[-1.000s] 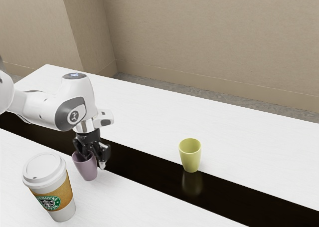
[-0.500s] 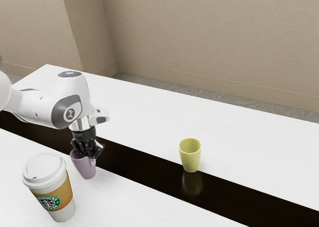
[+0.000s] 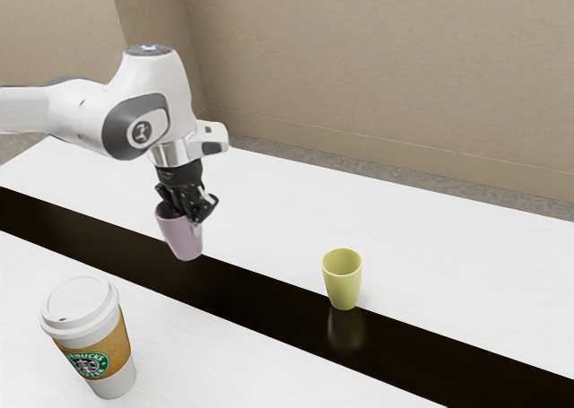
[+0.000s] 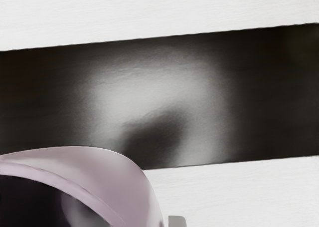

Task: Place the left cup onto the right cup

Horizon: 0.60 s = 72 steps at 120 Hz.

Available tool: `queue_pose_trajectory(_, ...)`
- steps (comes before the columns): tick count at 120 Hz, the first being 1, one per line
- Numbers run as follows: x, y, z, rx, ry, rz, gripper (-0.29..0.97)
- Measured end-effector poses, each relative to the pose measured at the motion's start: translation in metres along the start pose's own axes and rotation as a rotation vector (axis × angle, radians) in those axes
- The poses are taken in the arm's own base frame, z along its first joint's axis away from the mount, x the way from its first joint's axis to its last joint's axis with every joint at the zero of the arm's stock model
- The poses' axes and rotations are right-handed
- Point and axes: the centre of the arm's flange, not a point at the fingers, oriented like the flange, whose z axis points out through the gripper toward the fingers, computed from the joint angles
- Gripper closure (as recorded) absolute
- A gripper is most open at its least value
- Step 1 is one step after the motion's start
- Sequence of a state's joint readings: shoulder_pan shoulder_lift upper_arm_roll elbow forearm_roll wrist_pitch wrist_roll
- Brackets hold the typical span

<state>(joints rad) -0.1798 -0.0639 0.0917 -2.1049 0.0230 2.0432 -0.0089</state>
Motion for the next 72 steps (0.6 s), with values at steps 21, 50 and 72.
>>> queue_pose_trajectory(21, 0.046, 0.049, -0.027, 0.007, 0.011, 0.082, 0.76)
queue_pose_trajectory(50, 0.09, 0.133, -0.034, -0.011, 0.029, 0.204, 0.76)
queue_pose_trajectory(72, 0.127, 0.17, -0.023, -0.021, 0.034, 0.241, 0.77)
